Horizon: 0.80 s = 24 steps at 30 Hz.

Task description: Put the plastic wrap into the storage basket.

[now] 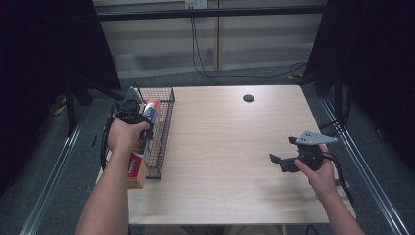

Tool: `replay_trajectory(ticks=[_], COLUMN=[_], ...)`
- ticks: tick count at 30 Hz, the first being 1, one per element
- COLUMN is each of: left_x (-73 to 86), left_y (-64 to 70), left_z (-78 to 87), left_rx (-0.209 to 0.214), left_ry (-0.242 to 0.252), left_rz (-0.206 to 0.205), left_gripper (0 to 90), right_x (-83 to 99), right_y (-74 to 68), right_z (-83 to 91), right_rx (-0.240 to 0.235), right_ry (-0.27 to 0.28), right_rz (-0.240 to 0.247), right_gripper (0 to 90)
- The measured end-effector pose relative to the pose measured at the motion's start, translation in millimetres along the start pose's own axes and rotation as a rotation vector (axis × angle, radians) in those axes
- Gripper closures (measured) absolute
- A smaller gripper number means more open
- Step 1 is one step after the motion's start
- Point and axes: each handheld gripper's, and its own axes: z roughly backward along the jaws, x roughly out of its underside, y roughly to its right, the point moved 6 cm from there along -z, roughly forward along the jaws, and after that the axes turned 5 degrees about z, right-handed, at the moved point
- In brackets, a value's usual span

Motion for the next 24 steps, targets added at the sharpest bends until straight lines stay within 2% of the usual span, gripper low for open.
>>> replay_trajectory(ticks=[3, 24], left_x=[-0.1, -2.2], left_y=[-0.7, -5.2], left_z=[-2.3, -10.0], left_rx=[0.011, 0.015], left_ry=[-0.009, -0.015], left_rz=[0.0, 0.002], left_gripper=[43.0, 42.9], right_x=[0.5, 0.9], right_y=[0.4, 1.1], right_z=[0.3, 0.1], right_rx=[-0.001, -0.001], right_ry=[-0.002, -0.004], right_rz=[0.0, 0.003], right_gripper=[2.4, 2.5])
